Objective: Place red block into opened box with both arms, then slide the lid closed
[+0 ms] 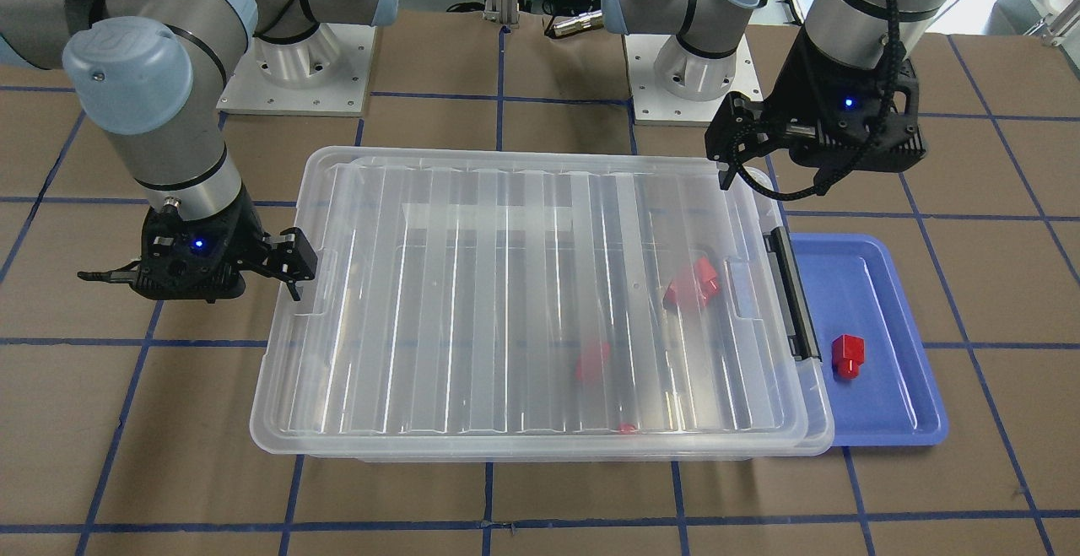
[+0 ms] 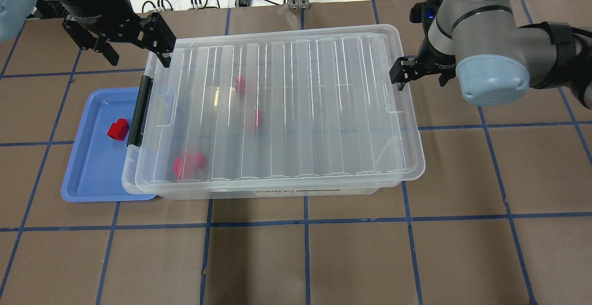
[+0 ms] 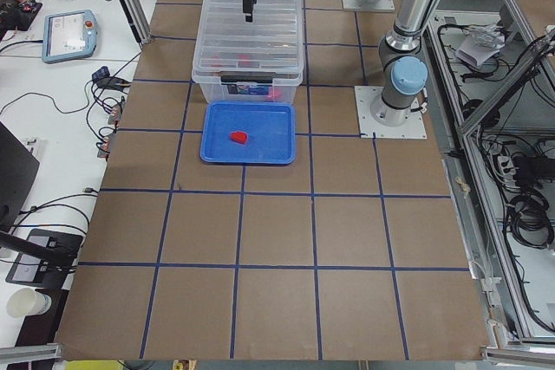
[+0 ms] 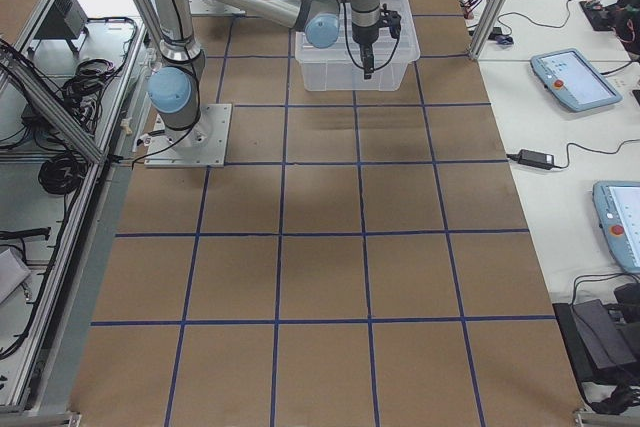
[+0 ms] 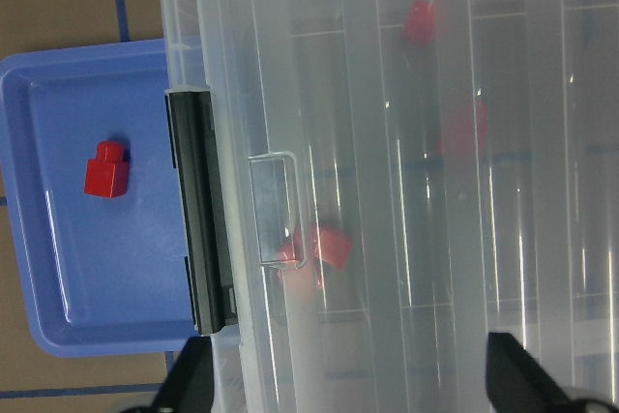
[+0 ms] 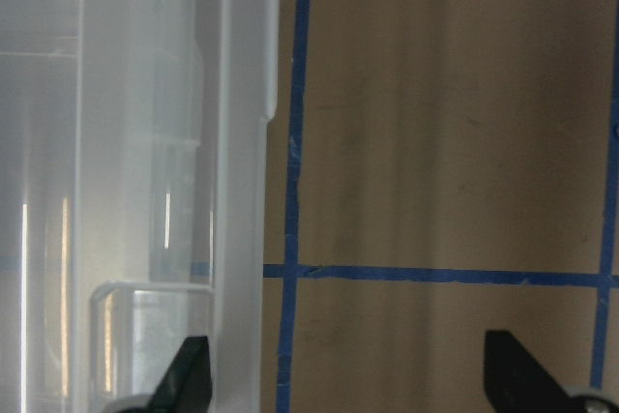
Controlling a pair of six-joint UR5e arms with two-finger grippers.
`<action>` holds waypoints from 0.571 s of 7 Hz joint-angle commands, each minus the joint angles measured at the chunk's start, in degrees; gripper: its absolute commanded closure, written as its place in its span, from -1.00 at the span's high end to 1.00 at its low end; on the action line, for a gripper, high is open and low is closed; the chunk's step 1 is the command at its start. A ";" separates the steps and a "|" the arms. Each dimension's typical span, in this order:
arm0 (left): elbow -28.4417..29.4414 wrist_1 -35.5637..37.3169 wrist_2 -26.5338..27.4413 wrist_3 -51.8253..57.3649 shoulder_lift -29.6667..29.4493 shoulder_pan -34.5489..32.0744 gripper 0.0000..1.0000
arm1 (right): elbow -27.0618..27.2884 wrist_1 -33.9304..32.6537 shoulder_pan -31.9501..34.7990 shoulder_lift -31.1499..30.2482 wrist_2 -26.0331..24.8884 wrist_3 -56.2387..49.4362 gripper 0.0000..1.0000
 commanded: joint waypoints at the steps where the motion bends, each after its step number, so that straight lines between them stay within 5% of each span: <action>1: -0.03 0.02 0.12 0.00 -0.02 0.00 1.00 | -0.14 0.54 -1.03 0.05 -8.19 -0.28 1.00; 4: -0.11 -0.06 0.12 0.00 -0.02 0.00 1.00 | -0.14 1.16 -6.81 -0.92 -11.74 -2.98 1.00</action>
